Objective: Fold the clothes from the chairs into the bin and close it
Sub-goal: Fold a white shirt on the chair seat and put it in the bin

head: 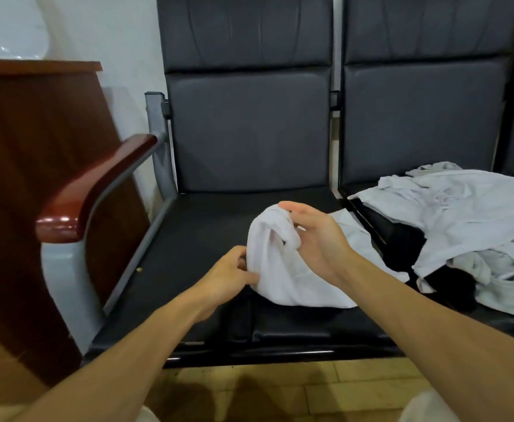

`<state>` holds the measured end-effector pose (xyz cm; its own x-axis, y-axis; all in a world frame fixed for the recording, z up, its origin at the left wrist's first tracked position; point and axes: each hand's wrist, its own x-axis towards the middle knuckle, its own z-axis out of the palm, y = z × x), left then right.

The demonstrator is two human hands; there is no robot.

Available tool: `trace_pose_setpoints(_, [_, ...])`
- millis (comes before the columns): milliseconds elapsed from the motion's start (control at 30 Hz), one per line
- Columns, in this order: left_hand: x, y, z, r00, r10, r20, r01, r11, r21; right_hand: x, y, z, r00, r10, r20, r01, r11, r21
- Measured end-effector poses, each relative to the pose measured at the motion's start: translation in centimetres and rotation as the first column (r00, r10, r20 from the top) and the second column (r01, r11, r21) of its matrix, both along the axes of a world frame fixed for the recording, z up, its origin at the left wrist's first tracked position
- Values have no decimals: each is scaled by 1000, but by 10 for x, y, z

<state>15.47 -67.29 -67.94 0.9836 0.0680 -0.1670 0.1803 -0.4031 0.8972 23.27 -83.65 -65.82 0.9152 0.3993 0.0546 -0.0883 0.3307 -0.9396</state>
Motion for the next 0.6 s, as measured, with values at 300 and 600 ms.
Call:
trace_pose_setpoints(300, [17, -4, -5, 977, 191, 90, -194, 981, 25, -2, -24, -13, 971, 144, 193, 81, 560, -825])
trace_pose_setpoints(600, [11, -7, 10, 899, 370, 232, -340, 927, -161, -7, -41, -21, 778, 526, 344, 182, 335, -924])
